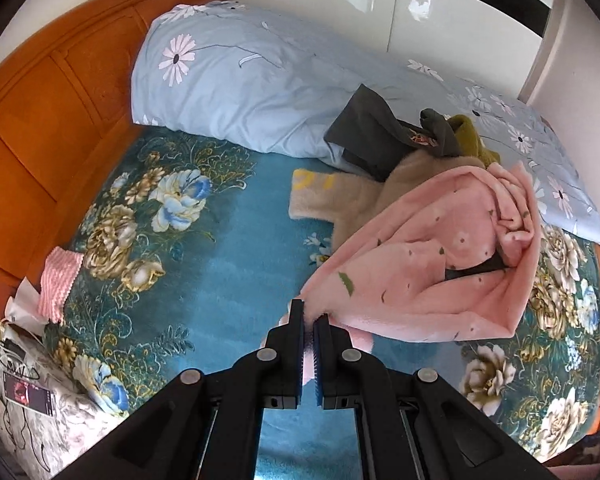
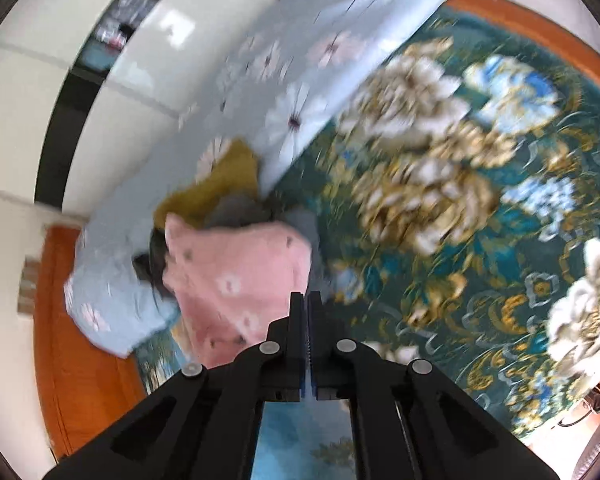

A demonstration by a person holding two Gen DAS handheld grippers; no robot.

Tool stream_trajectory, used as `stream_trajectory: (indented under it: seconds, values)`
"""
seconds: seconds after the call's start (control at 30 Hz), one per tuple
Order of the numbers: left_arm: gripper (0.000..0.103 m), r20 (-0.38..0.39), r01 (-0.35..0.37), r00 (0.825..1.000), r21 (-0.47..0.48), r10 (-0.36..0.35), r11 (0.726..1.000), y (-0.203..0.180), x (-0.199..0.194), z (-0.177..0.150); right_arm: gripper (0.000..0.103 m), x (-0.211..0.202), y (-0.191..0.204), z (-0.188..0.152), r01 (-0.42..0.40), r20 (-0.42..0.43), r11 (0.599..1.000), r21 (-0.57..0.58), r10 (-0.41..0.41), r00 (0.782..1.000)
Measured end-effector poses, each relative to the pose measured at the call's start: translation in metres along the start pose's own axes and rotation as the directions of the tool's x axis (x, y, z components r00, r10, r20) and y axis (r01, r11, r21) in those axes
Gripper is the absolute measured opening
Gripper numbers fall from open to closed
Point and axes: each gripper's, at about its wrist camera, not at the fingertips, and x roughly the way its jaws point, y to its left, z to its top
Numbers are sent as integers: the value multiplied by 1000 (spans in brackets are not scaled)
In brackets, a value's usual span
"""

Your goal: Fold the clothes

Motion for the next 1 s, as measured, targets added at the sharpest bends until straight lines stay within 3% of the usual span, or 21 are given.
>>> stream_trajectory:
  seconds: [0.07,0.1,0.13,0.2,0.23,0.37,0.5,0.53,0.57,0.6,0.63,0.73,0.87,1.0]
  values:
    - [4,-6,-6,1000,-7,6,1000,5,-1,-5,3,25,15,-10,-6,-48,999,-51,4,999]
    - [4,-9,-10,1000,-14,9,1000,8,-2,-7,9,39,26,-13,-5,-67,996,-84,-1,998]
    - [4,-12,-13,1000,-21,13,1000,10,-2,-9,31,52,38,-16,-6,-85,993,-121,-5,996]
    - [4,-18,-20,1000,-36,19,999,14,-1,-13,64,79,63,-21,-9,-122,981,-196,-16,992]
    - [4,-21,-23,1000,-44,22,999,16,-1,-15,64,93,75,-24,-8,-141,971,-238,-27,990]
    - [4,-30,-39,999,-66,37,997,23,-1,-19,64,150,119,-34,57,-190,918,-394,-142,972]
    - [5,-42,-63,997,-75,60,995,28,1,-19,61,194,147,-32,195,-152,836,-513,-312,938]
    - [5,-47,-67,997,-81,63,994,30,2,-18,38,202,149,-31,238,-134,808,-539,-362,923]
    - [5,-51,-70,997,-89,65,994,33,4,-17,21,207,147,-28,266,-132,797,-542,-394,910]
    - [5,-54,-73,996,-96,68,993,36,5,-16,5,210,141,-23,277,-147,805,-524,-406,902]
    - [5,-58,-78,996,-102,72,992,38,7,-15,5,211,135,-19,283,-160,817,-502,-409,898]
    - [5,-66,-84,995,-117,76,990,44,13,-11,4,186,112,0,280,-132,869,-408,-360,924]
    - [5,-74,-73,995,-95,66,993,41,25,-1,3,111,59,30,261,-35,935,-239,-277,960]
    - [5,-79,-41,996,-53,37,998,29,36,6,3,37,-1,39,252,42,966,-56,-249,967]
